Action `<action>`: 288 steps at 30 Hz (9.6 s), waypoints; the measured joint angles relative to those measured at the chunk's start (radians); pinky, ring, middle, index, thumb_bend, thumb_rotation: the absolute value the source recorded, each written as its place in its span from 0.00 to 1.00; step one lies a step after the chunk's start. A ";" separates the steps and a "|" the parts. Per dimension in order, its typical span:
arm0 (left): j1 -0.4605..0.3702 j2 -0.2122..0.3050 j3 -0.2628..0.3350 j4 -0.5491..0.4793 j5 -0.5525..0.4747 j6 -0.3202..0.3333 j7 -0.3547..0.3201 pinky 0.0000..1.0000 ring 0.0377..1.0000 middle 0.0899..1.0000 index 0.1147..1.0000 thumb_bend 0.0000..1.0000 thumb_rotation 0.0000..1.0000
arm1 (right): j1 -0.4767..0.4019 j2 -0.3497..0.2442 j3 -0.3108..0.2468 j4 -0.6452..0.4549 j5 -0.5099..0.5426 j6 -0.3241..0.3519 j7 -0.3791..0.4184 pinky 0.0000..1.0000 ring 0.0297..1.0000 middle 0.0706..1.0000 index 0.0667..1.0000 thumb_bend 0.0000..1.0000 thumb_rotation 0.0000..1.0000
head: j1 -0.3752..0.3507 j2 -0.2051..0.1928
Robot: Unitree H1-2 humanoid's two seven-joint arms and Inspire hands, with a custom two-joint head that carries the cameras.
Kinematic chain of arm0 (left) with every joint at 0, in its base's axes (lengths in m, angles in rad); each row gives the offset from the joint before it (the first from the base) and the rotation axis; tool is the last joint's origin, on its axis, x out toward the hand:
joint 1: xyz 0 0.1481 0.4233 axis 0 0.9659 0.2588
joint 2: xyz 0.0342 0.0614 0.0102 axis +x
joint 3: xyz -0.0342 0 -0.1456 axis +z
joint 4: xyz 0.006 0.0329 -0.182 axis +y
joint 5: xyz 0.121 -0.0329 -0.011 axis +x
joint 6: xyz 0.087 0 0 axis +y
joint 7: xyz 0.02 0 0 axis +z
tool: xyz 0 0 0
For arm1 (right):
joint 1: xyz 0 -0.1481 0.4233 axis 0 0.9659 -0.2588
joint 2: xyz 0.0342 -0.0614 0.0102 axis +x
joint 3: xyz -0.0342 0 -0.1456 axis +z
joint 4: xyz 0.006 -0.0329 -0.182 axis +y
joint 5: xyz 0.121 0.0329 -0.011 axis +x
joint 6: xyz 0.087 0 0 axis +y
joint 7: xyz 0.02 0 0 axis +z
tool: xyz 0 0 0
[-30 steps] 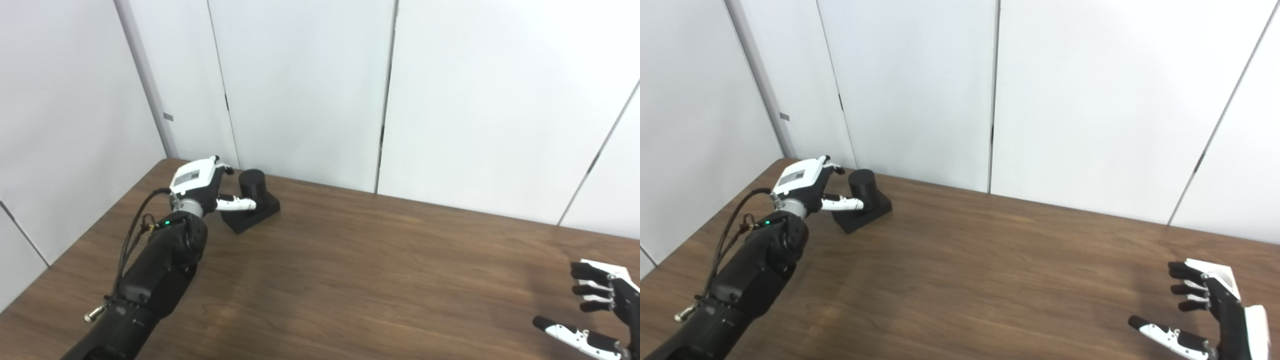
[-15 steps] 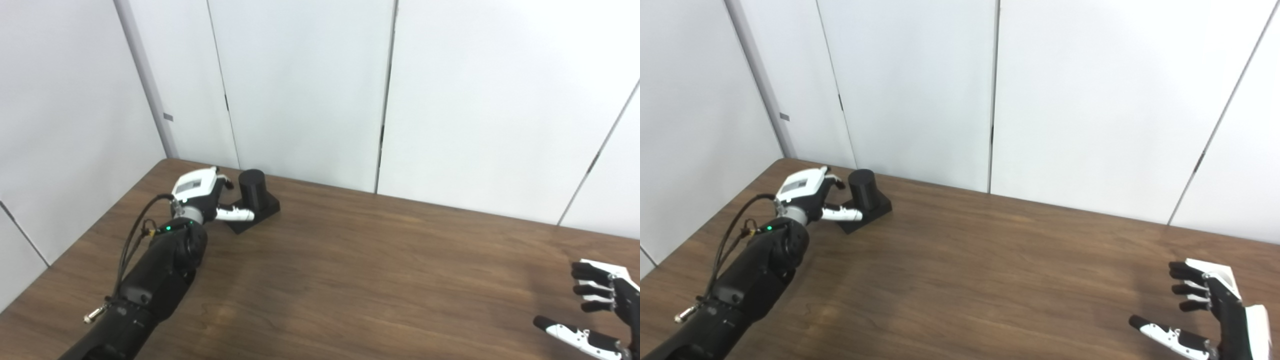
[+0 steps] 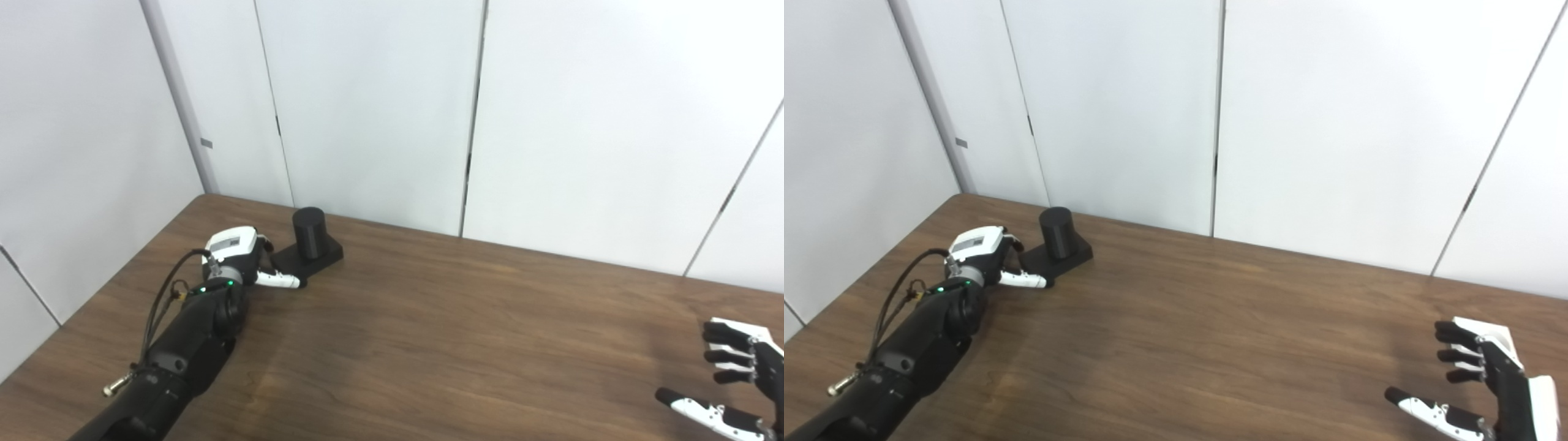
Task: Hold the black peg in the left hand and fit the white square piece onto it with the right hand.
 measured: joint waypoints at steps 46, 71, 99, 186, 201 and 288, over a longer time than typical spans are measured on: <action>-0.149 0.020 -0.179 0.168 0.000 -0.151 0.024 0.89 0.98 0.87 0.55 0.88 0.28 | 0.006 0.013 -0.020 -0.025 -0.001 0.001 -0.004 0.46 0.59 0.66 0.66 0.54 0.00 | -0.034 0.032; -0.062 0.043 -0.171 0.038 -0.053 -0.193 0.038 0.88 0.93 0.84 0.41 0.52 0.06 | 0.005 0.008 -0.035 -0.023 0.021 0.001 -0.004 0.47 0.59 0.67 0.66 0.53 0.00 | -0.026 0.048; 0.122 -0.183 -0.249 -0.313 -0.131 -0.538 -0.053 0.83 0.94 0.87 0.42 0.52 0.07 | -0.006 0.000 -0.031 0.038 0.055 -0.032 0.002 0.53 0.63 0.69 0.69 0.53 0.00 | -0.150 0.086; 0.088 -0.160 -0.327 -0.267 -0.034 -0.668 -0.001 0.76 0.88 0.84 0.42 0.52 0.06 | -0.626 -0.429 0.445 0.577 -0.650 0.320 0.605 0.80 0.89 0.88 0.83 0.89 0.19 | -0.870 0.002; 0.104 -0.155 -0.327 -0.318 -0.032 -0.617 -0.030 0.76 0.86 0.83 0.42 0.52 0.06 | -0.702 -0.407 0.477 0.721 -0.595 0.293 0.572 0.73 0.85 0.87 0.72 0.84 0.16 | -0.844 0.021; 0.057 -0.270 -0.371 -0.290 0.029 -0.504 -0.046 0.83 0.94 0.88 0.42 0.52 0.07 | -0.578 -0.442 0.348 0.063 -0.127 0.009 0.730 0.75 0.84 0.79 0.44 0.52 0.13 | -0.273 0.210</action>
